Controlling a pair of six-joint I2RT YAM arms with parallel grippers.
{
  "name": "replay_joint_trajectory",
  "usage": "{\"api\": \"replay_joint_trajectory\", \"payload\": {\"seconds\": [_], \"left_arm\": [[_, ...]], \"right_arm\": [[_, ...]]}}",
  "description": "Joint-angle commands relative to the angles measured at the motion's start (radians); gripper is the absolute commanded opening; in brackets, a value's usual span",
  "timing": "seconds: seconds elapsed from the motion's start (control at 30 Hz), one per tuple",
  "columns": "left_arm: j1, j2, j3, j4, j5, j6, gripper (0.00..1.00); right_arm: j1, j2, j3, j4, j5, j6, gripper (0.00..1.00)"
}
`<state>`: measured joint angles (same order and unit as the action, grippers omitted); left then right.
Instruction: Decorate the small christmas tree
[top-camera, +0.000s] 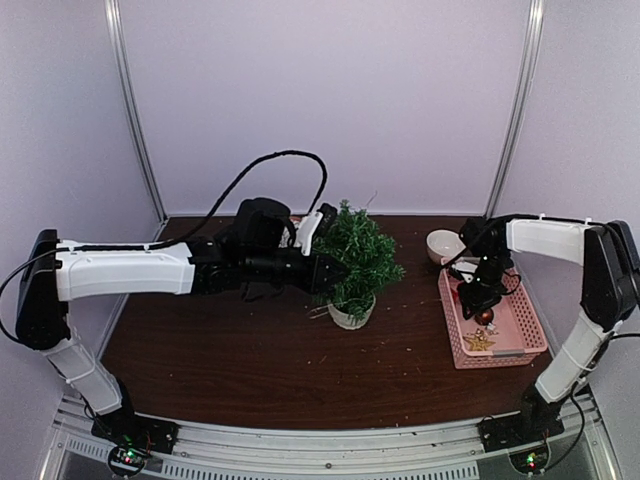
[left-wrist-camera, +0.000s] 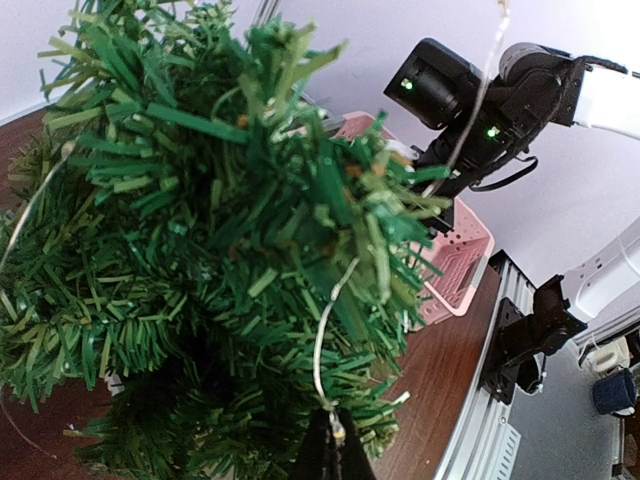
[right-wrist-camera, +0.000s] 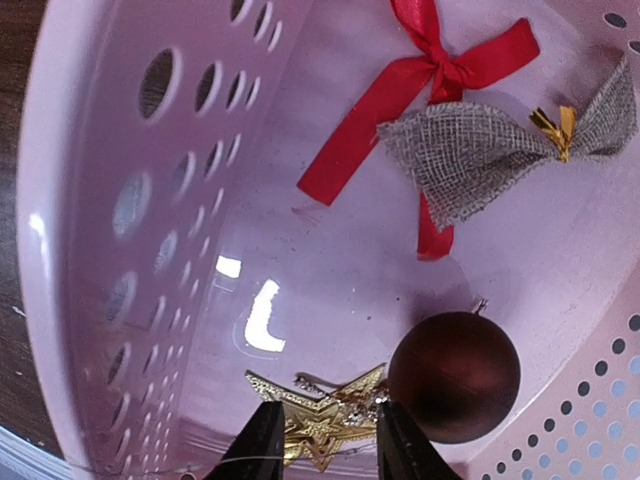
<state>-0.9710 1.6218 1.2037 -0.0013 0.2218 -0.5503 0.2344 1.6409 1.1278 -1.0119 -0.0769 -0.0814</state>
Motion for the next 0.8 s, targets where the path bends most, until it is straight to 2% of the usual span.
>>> {"api": "replay_joint_trajectory", "payload": {"seconds": [0.0, 0.13, 0.27, 0.53, 0.77], "left_arm": [[0.008, 0.007, 0.033, 0.033, 0.022, 0.008, 0.0], [0.008, 0.004, 0.032, 0.008, 0.032, 0.037, 0.0], [0.007, 0.002, 0.045, -0.045, 0.05, 0.086, 0.0], [-0.005, 0.001, 0.089, -0.142, 0.102, 0.176, 0.0], [-0.053, 0.002, 0.194, -0.32, 0.167, 0.305, 0.0]], "right_arm": [[-0.009, 0.014, -0.002, 0.038, 0.035, -0.001, 0.33], [-0.007, -0.002, 0.001, 0.026, 0.025, 0.018, 0.13], [-0.005, -0.102, 0.014, 0.002, 0.008, 0.027, 0.0], [0.019, -0.26, 0.144, -0.12, 0.018, 0.045, 0.0], [0.055, -0.366, 0.204, -0.198, 0.012, 0.077, 0.0]]}}
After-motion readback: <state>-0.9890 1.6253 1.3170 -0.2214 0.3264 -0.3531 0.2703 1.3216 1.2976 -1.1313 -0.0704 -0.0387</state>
